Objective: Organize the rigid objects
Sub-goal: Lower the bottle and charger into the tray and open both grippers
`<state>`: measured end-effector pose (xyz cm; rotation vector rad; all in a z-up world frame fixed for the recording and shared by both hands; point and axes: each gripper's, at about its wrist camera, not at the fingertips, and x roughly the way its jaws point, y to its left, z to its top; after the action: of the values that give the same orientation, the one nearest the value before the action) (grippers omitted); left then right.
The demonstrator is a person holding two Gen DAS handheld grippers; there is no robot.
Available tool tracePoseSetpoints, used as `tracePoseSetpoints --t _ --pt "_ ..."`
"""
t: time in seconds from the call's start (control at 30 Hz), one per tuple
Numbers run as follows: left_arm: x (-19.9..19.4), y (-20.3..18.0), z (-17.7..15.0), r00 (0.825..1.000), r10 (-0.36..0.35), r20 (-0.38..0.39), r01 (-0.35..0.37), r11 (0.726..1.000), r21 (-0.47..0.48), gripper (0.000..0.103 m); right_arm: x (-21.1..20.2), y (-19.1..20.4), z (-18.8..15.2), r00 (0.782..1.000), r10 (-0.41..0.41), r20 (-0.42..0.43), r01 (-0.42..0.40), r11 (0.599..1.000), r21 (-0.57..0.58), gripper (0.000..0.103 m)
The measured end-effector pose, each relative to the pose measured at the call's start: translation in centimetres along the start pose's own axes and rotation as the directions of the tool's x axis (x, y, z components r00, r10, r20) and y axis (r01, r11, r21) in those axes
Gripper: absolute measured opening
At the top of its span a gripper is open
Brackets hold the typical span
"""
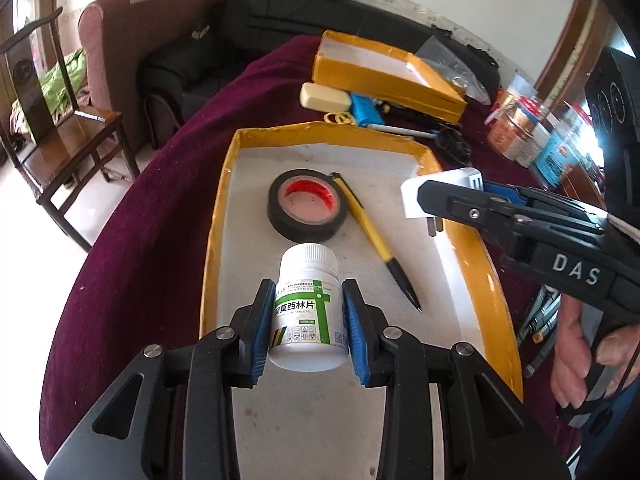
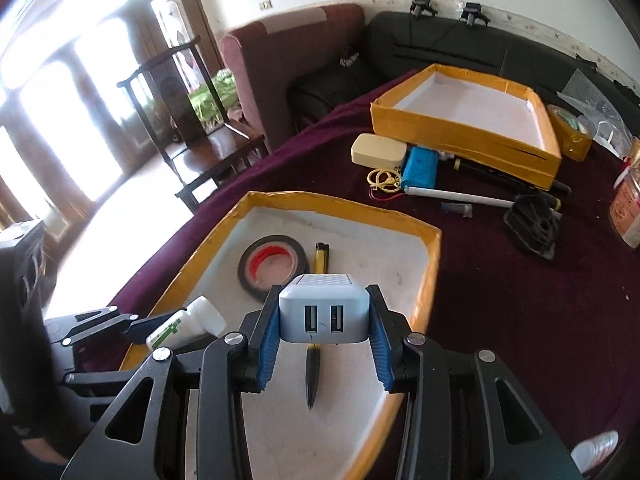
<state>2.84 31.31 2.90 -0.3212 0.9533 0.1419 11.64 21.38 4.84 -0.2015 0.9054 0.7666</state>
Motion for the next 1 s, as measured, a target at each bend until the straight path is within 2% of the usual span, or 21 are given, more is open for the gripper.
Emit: tracePoseSetpoints --t 0.17,0.33,0.57,0.67,0.83,1.0 --pt "1.3 0.7 0.9 0.999 0.016 -0.042 -0.017 1.0 -0.021 0.031 2.3 -0.2 1.2 0.999 -0.037 -0.037 0.037 0.999 0.01 0.036" --pt "1.6 0.9 1.2 0.999 0.011 -0.039 -0.012 1.0 -0.026 0.031 3.7 -0.3 1.6 0.995 -0.079 -0.055 0.079 0.997 0.002 0.035" --pt "2.1 0.8 1.7 0.999 0.009 -0.037 -0.01 1.0 -0.026 0.031 4.3 -0.6 1.9 0.993 -0.093 -0.068 0.094 0.996 0.01 0.036" --pt "2.1 0.7 1.7 0.999 0.011 -0.037 -0.012 1.0 -0.02 0.034 3.6 -0.6 1.9 0.996 -0.083 -0.04 0.084 0.996 0.008 0.037" --pt "1.6 0.6 1.6 0.999 -0.005 -0.032 0.004 0.999 -0.032 0.049 2.6 -0.9 1.6 0.998 -0.045 -0.039 0.047 0.998 0.033 0.037" --pt "0.4 0.7 1.4 1.0 -0.007 -0.008 0.006 0.999 -0.049 0.05 1.6 -1.4 0.5 0.998 0.033 -0.053 -0.03 0.998 0.063 0.037"
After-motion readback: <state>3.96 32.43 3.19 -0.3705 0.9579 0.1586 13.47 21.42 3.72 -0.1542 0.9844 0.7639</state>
